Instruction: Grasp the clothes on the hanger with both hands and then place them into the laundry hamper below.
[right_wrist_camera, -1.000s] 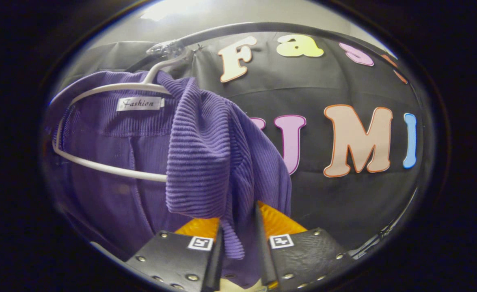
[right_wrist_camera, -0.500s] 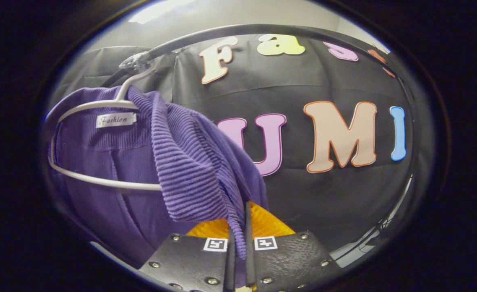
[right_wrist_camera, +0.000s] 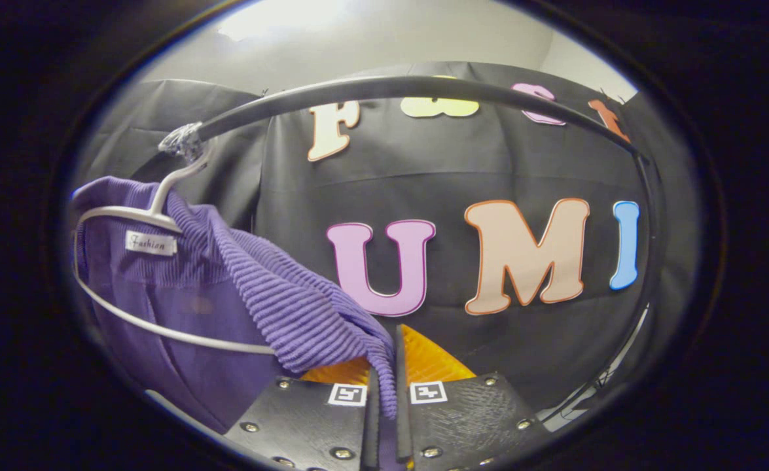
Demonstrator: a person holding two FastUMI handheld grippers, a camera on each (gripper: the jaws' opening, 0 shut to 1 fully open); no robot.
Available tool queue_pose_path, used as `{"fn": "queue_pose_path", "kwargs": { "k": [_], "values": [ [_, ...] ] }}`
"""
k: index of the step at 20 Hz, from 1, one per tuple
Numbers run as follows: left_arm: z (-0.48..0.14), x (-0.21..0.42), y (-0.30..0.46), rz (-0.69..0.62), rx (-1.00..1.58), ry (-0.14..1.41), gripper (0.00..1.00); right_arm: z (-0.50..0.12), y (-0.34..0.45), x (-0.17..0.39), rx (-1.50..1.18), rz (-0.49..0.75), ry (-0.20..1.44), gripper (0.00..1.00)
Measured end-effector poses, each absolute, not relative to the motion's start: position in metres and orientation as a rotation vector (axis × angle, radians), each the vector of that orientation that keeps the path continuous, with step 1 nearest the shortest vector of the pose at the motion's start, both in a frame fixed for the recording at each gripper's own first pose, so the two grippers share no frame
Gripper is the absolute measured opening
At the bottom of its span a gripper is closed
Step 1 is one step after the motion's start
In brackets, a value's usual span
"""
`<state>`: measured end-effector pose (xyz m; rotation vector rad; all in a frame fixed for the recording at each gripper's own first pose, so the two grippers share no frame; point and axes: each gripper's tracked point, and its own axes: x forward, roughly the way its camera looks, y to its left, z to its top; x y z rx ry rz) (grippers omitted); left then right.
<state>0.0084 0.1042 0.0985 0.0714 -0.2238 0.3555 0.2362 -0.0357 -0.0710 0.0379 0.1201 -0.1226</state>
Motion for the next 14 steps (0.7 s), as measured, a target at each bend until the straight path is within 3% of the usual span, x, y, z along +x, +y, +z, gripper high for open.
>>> {"fn": "queue_pose_path", "kwargs": {
  "k": [13, 14],
  "values": [
    [0.106, 0.015, 0.147, 0.392, 0.018, -0.231, 0.0, -0.024, -0.035, 0.256, -0.059, -0.12, -0.011, 0.1],
    [0.103, 0.016, 0.15, 0.398, 0.017, -0.225, 0.0, -0.022, -0.035, 0.258, -0.061, -0.117, -0.015, 0.06]
  ]
}}
